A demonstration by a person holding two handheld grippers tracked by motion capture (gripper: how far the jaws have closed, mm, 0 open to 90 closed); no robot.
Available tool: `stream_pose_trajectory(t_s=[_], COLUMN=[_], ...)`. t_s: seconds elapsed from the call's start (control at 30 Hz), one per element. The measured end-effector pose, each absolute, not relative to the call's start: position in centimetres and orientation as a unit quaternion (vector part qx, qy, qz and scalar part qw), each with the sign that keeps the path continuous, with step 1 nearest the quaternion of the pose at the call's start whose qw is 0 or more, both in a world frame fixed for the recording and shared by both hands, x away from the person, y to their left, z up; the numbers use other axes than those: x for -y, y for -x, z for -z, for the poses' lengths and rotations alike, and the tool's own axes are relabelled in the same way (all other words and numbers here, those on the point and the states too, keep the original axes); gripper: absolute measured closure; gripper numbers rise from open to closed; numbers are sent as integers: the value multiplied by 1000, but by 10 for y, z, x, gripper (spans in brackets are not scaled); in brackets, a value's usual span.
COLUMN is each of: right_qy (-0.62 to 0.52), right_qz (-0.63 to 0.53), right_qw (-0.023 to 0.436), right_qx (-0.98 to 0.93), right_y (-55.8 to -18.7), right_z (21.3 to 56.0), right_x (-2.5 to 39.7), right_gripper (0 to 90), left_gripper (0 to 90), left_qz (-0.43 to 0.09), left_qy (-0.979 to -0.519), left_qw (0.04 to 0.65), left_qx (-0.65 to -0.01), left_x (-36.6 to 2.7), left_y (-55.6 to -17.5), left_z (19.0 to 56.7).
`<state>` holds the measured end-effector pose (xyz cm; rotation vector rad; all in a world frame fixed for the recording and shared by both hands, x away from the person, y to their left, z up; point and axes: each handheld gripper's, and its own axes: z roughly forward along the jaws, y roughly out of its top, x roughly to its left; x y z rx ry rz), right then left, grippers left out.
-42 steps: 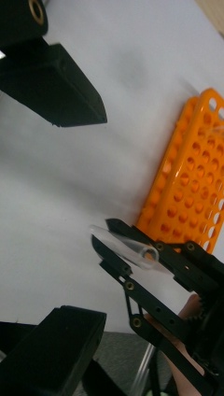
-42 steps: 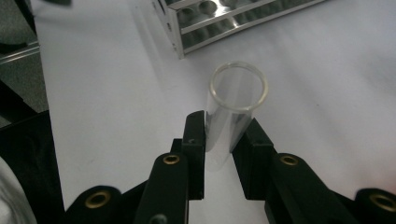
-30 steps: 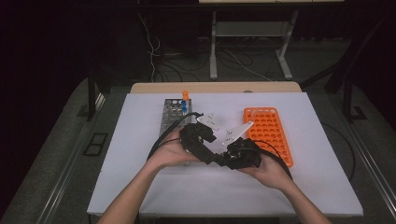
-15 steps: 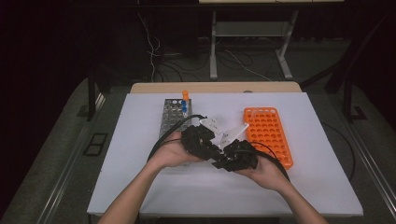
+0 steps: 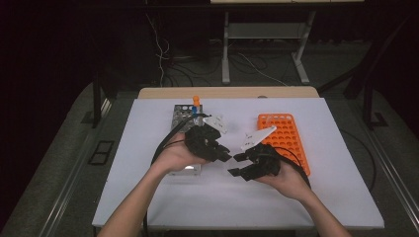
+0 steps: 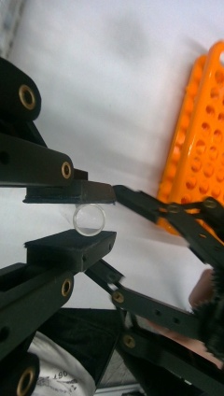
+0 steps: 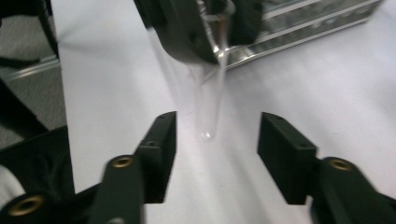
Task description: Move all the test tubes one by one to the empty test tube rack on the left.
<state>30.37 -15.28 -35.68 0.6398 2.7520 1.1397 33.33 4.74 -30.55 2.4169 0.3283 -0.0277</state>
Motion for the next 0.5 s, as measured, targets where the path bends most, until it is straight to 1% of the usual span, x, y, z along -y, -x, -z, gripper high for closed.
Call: stream_pose_trajectory(t_s=[0.07, 0.13, 0.2, 0.27, 0.33, 0.4, 0.5], right_qy=[-224, -234, -243, -247, -252, -259, -269], right_qz=[-384, -395, -404, -411, -422, -427, -433], right_qw=[51, 52, 55, 55, 64, 64, 66], right_qx=[-894, -887, -880, -876, -869, -864, -858], right_y=[-305, -306, -307, -308, -308, -309, -310], right_z=[354, 351, 349, 347, 345, 344, 342], right_x=[158, 163, 169, 174, 180, 186, 194], right_gripper=[327, 267, 176, 108, 104, 4, 2], left_gripper=[744, 744, 744, 744, 744, 744, 744], left_qz=[5, 0, -3, -8, -13, -18, -25], left_qy=[-930, -930, -929, -929, -927, -926, -925], left_qw=[343, 343, 344, 343, 345, 344, 344], left_qx=[-128, -134, -139, -142, -148, -153, -162], left_x=[-50, -53, -56, -60, -64, -68, -74], left_y=[-335, -337, -339, -341, -343, -346, -350], left_z=[302, 299, 297, 294, 291, 288, 284])
